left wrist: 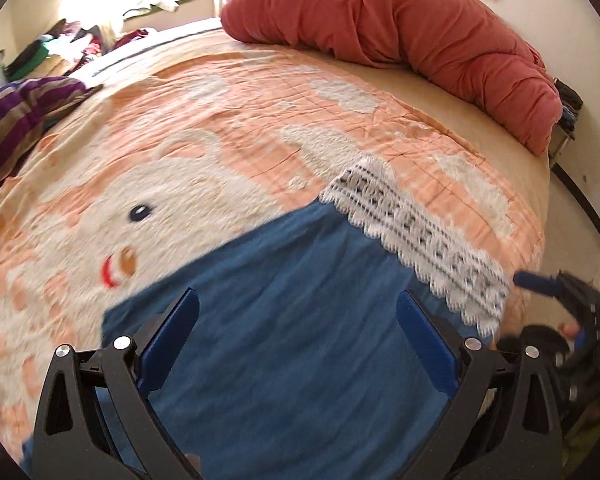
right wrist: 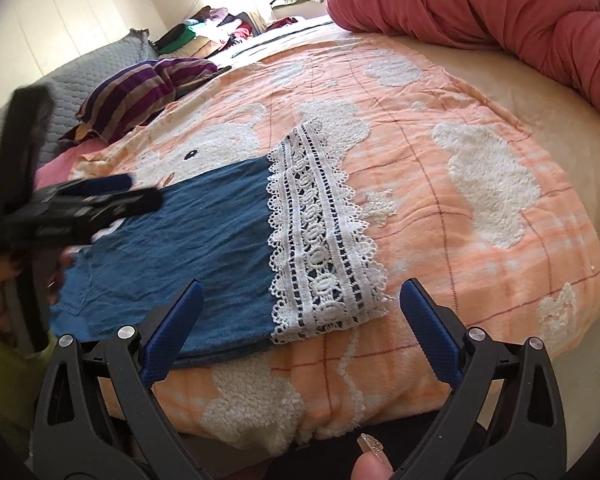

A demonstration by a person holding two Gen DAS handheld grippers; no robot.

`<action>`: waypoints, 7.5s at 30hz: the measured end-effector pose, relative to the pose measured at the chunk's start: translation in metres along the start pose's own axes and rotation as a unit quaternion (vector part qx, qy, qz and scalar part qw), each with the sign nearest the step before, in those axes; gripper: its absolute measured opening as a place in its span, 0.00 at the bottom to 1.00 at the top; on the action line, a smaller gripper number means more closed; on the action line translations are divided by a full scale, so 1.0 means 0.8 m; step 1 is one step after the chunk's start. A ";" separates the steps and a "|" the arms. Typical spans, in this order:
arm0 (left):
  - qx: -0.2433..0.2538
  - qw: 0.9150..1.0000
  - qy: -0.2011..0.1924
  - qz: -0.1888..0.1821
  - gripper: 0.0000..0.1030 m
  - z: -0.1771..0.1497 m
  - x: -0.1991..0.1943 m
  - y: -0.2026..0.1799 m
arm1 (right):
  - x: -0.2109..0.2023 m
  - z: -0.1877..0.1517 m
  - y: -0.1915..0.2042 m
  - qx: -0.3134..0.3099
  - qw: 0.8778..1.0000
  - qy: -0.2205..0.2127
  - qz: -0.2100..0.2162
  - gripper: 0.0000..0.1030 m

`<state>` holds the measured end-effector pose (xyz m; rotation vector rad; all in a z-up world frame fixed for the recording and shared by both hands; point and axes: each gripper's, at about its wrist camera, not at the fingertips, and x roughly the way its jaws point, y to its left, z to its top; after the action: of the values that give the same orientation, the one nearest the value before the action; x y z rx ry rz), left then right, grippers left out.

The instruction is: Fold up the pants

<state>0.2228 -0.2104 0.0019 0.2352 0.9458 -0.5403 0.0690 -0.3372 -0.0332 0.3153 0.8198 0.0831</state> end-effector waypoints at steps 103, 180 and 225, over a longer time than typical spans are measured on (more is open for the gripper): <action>-0.311 0.936 -0.079 -0.147 0.20 -0.143 -0.027 0.261 | 0.036 -0.124 0.335 -0.460 0.876 -0.043 0.139 0.10; -0.297 0.945 -0.076 0.115 0.84 -0.333 -0.230 0.190 | -0.002 -0.025 0.233 -0.248 0.956 -0.022 0.156 0.89; -0.419 0.897 -0.123 -0.068 0.85 -0.344 -0.157 0.233 | 0.172 0.006 0.548 -0.390 0.836 0.207 0.325 0.24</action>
<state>0.0699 0.1046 -0.0602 -0.6697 0.8712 -0.2393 0.1878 0.1047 0.0076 -0.2301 1.0018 1.1362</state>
